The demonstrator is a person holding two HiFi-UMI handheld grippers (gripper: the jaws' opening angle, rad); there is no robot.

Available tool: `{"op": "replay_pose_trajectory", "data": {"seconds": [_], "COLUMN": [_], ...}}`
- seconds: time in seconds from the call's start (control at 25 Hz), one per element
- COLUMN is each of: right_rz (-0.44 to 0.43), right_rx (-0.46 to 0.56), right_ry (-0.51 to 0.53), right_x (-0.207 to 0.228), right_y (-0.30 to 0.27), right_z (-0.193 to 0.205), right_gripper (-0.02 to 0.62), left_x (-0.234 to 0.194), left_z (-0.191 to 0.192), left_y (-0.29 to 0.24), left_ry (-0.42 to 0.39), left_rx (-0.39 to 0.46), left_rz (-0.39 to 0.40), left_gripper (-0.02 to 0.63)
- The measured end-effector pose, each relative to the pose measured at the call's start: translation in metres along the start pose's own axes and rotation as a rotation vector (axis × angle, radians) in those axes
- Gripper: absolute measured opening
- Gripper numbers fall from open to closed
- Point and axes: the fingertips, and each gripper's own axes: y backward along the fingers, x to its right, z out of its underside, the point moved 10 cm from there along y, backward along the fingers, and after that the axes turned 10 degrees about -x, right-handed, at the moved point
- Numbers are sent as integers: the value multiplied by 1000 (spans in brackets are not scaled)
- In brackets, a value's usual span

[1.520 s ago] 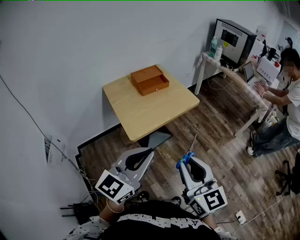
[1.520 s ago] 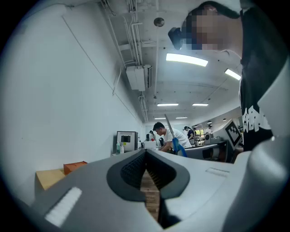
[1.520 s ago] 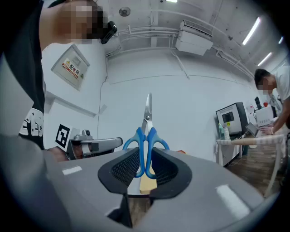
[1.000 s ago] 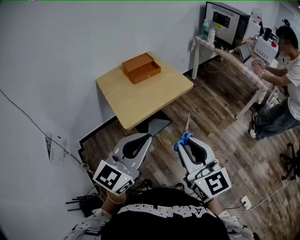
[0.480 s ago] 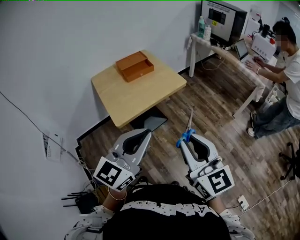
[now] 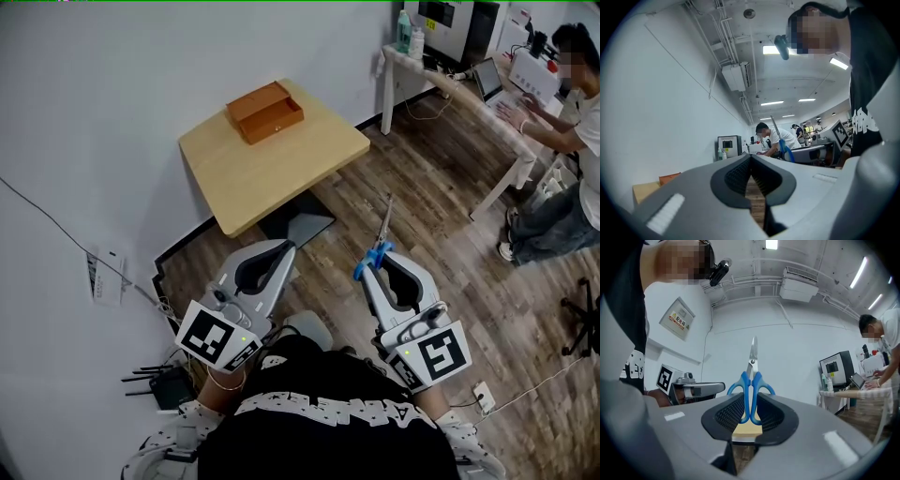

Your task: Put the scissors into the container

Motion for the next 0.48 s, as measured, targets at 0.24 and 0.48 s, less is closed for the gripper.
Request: {"op": "replay_pose_trajectory", "data": {"seconds": [0.24, 0.48], "right_rz": [10, 35], "right_rx": [-10, -10], "right_ry": [-11, 1], "right_x": [22, 50], "right_y": [-11, -43], "right_z": [0, -7], "right_gripper": [99, 98], "left_x": [-9, -40], "left_z": [5, 12], "left_y": [-22, -59], "left_ry": [13, 26], "left_rx": [5, 31], "left_rz": [9, 39], "left_gripper": [2, 2]}}
